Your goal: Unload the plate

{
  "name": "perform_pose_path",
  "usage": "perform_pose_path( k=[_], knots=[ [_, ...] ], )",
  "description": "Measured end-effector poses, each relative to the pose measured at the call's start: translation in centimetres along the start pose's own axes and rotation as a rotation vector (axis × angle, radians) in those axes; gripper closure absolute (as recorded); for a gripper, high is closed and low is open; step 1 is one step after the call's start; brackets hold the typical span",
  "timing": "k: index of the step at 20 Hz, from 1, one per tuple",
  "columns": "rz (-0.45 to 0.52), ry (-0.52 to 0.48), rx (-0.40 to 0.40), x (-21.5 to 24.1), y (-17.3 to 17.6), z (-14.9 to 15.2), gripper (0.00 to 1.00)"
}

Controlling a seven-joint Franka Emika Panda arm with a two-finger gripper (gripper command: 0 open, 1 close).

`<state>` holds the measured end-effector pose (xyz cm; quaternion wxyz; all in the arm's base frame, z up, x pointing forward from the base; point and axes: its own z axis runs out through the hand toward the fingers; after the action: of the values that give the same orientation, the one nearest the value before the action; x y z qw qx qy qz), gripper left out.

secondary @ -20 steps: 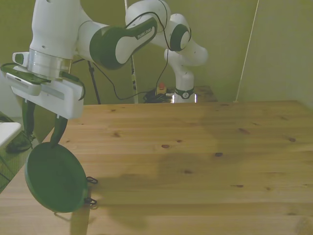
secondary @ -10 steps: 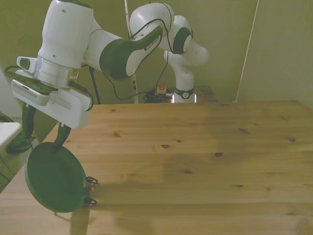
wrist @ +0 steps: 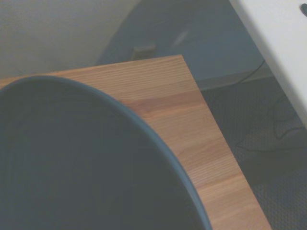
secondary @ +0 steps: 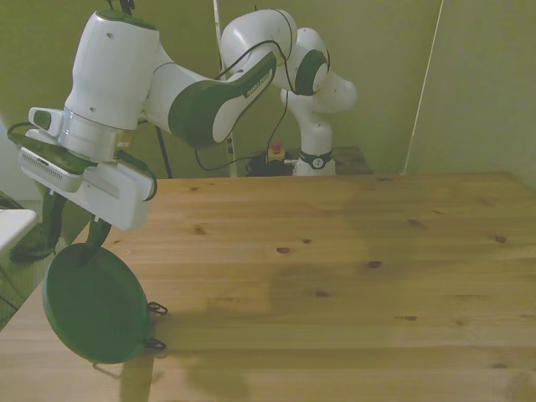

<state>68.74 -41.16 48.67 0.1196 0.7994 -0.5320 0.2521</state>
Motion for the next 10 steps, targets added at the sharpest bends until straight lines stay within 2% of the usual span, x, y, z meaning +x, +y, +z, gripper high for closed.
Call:
perform_pose_path(
  k=[10],
  knots=[
    [-0.002,0.015,0.012,-0.12,-0.1,0.43,1.0]
  ],
)
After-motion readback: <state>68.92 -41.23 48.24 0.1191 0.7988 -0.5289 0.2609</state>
